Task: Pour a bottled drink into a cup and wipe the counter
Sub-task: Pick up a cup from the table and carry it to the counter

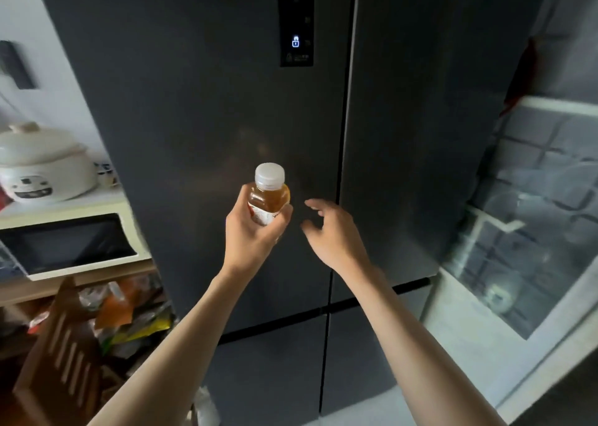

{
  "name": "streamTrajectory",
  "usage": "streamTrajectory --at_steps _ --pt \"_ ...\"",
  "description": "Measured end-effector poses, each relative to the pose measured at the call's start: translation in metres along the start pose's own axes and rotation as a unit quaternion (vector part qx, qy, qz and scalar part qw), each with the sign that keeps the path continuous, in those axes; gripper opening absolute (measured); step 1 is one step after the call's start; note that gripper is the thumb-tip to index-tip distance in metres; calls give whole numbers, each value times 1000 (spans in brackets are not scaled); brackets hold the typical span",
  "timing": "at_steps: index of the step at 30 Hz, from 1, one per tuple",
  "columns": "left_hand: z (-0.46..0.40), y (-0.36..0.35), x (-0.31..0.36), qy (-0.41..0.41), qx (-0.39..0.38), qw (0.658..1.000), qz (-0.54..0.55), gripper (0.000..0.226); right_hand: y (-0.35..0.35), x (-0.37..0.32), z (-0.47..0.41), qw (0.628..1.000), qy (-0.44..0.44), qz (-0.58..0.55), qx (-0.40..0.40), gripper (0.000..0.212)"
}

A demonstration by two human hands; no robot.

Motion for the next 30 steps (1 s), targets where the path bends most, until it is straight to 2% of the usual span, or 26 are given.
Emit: streamTrajectory --at_steps 4,7,9,12,17,21,23,27,30 --pt "38 92 15 14 49 999 -9 29 -74 -74 35 986 39 -93 -131 46" --pt "84 200 27 37 92 994 -42 30 -136 -153 69 961 66 -162 -214 62" --pt "127 282 35 58 142 986 -72 33 -180 -208 95 945 88 -177 -260 58" --pt "196 393 49 88 198 968 -129 36 -252 -282 137 926 121 -174 -312 51" --pt "315 553 65 160 326 904 -226 47 -390 -389 228 888 160 -138 -409 41" --pt "383 631 71 179 407 866 -227 45 -478 -459 295 846 187 -105 -488 48" --pt "414 667 69 194 437 844 -242 52 -519 -492 326 827 200 -94 -517 53" --pt "444 734 59 211 477 814 -256 56 -596 -546 353 815 206 -74 -536 65" --pt "443 782 42 213 492 806 -250 61 -653 -581 348 819 208 -64 -531 78"
Point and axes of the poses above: each hand's wrist, its own z-axis away from the middle knuckle, its own y-axis out of the back of the hand, x = y × z, the point moved 6 cm from there along -z, towards the middle knuckle, and after that the axes turned 4 degrees about z, right-handed, at the moved point
